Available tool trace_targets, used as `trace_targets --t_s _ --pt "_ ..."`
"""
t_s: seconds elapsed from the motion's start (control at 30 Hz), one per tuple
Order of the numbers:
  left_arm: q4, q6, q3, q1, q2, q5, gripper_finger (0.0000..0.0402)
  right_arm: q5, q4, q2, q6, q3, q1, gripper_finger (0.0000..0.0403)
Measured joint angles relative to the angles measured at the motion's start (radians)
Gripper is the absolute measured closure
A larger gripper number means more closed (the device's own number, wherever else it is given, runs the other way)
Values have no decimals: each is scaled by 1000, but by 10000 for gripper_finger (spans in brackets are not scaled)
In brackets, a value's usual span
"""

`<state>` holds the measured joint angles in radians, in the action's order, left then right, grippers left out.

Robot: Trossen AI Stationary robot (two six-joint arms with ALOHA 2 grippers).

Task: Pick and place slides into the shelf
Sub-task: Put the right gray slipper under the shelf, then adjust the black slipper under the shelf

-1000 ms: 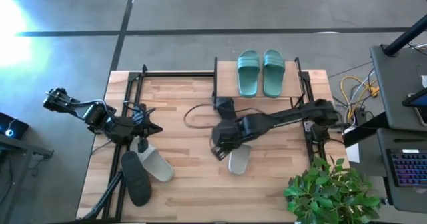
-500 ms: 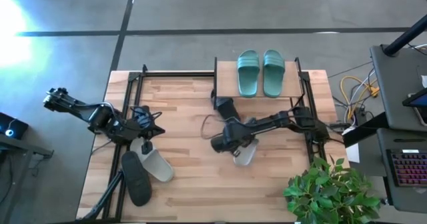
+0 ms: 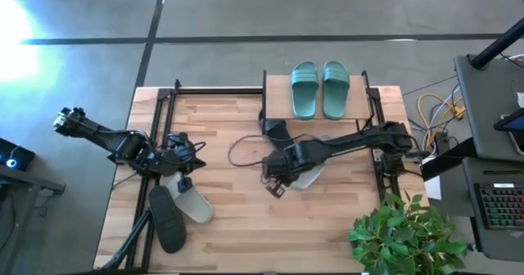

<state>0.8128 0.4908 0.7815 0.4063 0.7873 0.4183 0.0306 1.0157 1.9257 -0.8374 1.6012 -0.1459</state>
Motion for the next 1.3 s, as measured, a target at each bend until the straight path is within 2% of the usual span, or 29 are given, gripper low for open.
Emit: trace_targets --t_s 0.13,0.3,0.37,0.47,0.6,0.73,0.9,1.1,1.3 --pt "-1 0 0 0 -3 -1 402 -45 8 19 -38 -8 4 394" --pt "-1 0 0 0 -10 -1 402 -241 15 82 24 -45 -22 394" --pt "-1 0 0 0 -12 -1 402 -258 16 100 34 -57 -42 394" --pt "-1 0 0 0 -13 -1 402 -214 13 117 10 -75 -61 394" --pt "-2 0 0 0 -11 0 402 -128 71 119 -151 -119 -57 394" --pt "-3 0 0 0 -9 3 402 7 288 118 -298 -178 -48 394" --pt "-8 8 2 0 -8 4 402 181 566 116 -389 -223 -48 394" --pt "-11 26 2 0 -11 5 402 151 442 32 -373 -257 -50 394" --pt "-20 25 2 0 -10 7 402 16 66 -81 -176 -268 -54 394"
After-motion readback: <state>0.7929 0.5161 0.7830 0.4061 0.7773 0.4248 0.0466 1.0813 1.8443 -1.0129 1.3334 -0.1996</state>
